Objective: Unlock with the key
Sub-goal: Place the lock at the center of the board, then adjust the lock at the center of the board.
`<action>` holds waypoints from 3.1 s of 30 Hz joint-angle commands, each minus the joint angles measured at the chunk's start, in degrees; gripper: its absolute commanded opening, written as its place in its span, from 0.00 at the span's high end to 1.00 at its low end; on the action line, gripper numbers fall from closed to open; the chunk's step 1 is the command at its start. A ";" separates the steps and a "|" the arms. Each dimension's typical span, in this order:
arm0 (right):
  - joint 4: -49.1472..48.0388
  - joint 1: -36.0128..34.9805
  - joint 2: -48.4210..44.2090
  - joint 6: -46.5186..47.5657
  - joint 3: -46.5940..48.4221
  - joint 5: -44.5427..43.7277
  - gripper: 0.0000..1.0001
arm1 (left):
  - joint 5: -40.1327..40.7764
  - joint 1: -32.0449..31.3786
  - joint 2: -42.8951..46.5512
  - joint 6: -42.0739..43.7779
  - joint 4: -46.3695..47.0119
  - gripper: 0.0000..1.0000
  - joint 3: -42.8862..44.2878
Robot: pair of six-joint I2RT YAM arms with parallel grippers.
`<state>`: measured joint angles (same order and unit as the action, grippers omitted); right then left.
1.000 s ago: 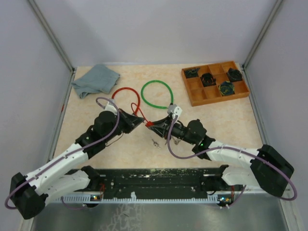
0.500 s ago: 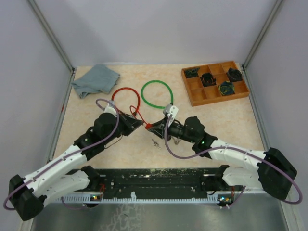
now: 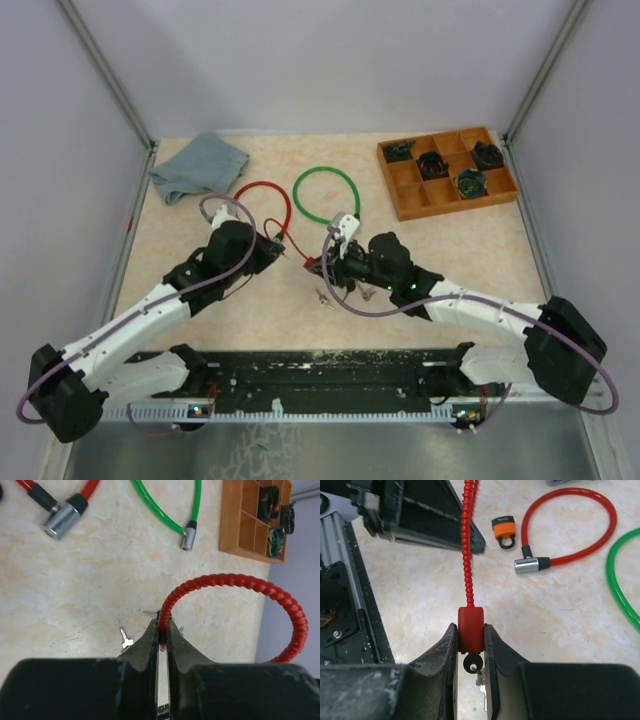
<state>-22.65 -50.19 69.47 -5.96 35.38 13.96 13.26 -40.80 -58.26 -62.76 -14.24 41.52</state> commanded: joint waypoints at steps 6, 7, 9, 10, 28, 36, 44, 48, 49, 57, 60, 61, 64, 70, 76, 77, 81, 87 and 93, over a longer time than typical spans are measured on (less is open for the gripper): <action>15.79 6.02 -15.02 -4.85 -0.70 -8.07 1.00 | 12.67 -0.35 6.23 9.33 -11.61 0.36 5.47; 17.78 6.99 -16.92 -5.47 -0.82 -8.23 1.00 | 13.13 -0.34 6.56 10.05 -13.00 0.33 5.82; 22.45 8.22 -20.29 -6.51 -0.47 -9.86 1.00 | 14.26 -0.25 7.54 11.28 -16.89 0.27 6.81; 25.10 8.62 -21.80 -7.02 -0.22 -10.76 1.00 | 14.92 -0.25 8.19 12.08 -18.25 0.24 7.42; 45.86 16.53 -39.87 -26.98 -6.40 -31.12 1.00 | 25.45 -0.25 18.71 30.56 -29.13 0.00 18.99; 39.22 28.18 -40.46 -33.78 -16.95 -29.64 1.00 | 23.92 0.82 19.49 32.13 -25.96 0.00 15.36; 30.44 43.78 -35.06 -39.80 -24.54 -24.26 0.98 | 23.19 2.67 19.42 33.01 -25.87 0.00 13.77; 28.69 44.76 -32.52 -36.75 -23.82 -29.90 0.93 | 20.69 5.38 19.34 33.77 -25.14 0.00 13.03; 28.49 44.89 -32.17 -35.58 -23.69 -30.82 0.92 | 19.76 6.35 19.38 34.00 -24.84 0.00 12.86; 31.37 45.30 -32.99 -34.70 -21.57 -29.76 0.60 | 7.09 18.62 18.33 36.77 -20.65 0.00 10.67; 33.91 45.30 -35.14 -32.86 -20.32 -27.14 0.54 | 4.61 20.27 18.73 36.98 -19.80 0.00 10.19; 35.10 45.29 -35.63 -31.98 -19.93 -25.70 0.51 | 4.67 20.54 18.90 36.85 -19.71 0.00 10.14; 38.39 45.21 -35.83 -29.87 -18.62 -20.50 0.45 | 4.36 21.13 18.50 36.83 -19.32 0.00 9.95; 41.01 39.12 -36.23 -27.44 -13.91 -19.68 0.39 | 0.53 21.89 11.42 36.41 -19.31 0.00 11.20; 36.45 28.67 -34.43 -19.75 -9.67 -22.46 0.37 | -2.10 22.57 -0.51 36.09 -19.55 0.00 13.65; 34.83 28.44 -34.03 -18.63 -10.03 -21.17 0.37 | -2.54 22.91 -2.56 36.24 -19.52 0.00 14.13; 27.13 27.92 -33.68 -15.17 -12.78 -15.96 0.36 | -2.41 24.54 -11.54 36.25 -21.02 0.00 17.24; 22.68 27.61 -33.79 -12.83 -14.60 -13.28 0.36 | -0.52 26.85 -22.58 37.15 -23.72 0.00 23.78; 22.19 27.57 -36.95 -12.94 -16.91 -12.81 0.37 | 0.19 29.64 -32.55 37.70 -25.87 0.02 31.89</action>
<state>3.86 -22.02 35.05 -20.16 19.49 -0.08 12.10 -13.04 -86.26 -26.24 -37.95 68.01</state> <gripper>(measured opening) 0.640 0.990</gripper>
